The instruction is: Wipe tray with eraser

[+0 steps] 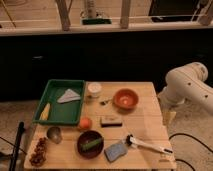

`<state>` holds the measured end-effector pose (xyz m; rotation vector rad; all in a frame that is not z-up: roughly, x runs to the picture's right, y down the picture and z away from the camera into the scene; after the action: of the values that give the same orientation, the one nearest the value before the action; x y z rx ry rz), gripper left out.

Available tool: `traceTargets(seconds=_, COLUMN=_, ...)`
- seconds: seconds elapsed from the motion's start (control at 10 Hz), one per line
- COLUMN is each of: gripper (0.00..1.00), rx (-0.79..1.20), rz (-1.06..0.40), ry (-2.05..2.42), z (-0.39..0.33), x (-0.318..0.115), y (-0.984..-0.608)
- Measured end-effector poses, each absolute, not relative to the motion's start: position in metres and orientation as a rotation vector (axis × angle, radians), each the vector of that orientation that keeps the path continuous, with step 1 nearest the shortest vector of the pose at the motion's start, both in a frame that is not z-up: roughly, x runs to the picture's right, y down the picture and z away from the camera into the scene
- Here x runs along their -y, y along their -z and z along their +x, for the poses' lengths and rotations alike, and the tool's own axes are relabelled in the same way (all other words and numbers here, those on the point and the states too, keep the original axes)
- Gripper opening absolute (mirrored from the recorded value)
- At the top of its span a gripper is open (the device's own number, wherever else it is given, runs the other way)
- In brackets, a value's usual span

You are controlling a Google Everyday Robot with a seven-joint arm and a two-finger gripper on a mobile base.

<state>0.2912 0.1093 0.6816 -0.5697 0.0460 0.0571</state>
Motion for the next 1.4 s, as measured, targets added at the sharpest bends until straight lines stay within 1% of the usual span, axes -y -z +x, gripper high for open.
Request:
traceTargets(seconds=0.6, gripper=0.80, rx=-0.048, rz=-0.572, ry=-0.048, z=0.290, x=-0.112, y=-0.682)
traceTargets(seconds=0.9, gripper=0.80, rx=-0.041, rz=-0.581, ry=0.042, z=0.255, x=-0.123, y=-0.693)
traceTargets(seconds=1.2, gripper=0.80, rx=-0.025, rz=-0.589, ry=0.080, z=0.245, x=-0.130, y=-0.700)
traceTargets(seconds=1.4, gripper=0.80, rx=0.001, rz=-0.594, ry=0.106, z=0.221, x=-0.133, y=-0.705)
